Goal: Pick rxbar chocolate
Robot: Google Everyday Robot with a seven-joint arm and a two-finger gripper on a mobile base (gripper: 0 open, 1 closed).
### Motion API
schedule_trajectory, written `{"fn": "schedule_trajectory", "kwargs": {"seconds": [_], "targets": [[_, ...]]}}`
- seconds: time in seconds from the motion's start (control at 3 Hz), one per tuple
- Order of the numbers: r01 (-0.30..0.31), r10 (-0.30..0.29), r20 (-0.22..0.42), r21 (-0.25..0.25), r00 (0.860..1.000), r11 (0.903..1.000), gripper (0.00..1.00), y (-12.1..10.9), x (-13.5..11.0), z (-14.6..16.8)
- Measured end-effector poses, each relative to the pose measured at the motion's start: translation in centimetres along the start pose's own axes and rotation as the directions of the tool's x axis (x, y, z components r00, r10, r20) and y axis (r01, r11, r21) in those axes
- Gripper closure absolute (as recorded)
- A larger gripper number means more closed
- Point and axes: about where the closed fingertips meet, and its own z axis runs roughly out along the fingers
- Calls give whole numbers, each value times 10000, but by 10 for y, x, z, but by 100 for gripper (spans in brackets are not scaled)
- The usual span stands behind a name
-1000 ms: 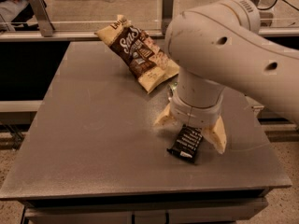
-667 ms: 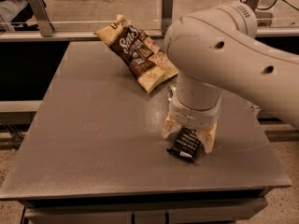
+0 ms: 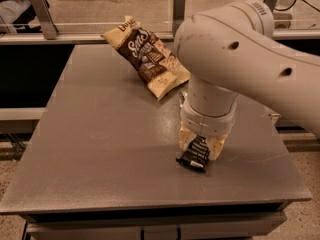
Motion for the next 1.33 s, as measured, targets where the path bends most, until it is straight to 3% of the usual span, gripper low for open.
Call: {"fn": "schedule_trajectory", "kwargs": {"seconds": [0.33, 0.67, 1.0, 1.33], "targets": [[-382, 364, 346, 546, 9987, 9978, 100, 5, 6, -21], [-1133, 1087, 475, 1076, 9929, 9877, 100, 21, 21, -55], [-1513, 1488, 280, 1382, 9885, 9788, 100, 28, 32, -87], [-1512, 1496, 215, 1467, 9885, 9776, 100, 27, 34, -91]]}}
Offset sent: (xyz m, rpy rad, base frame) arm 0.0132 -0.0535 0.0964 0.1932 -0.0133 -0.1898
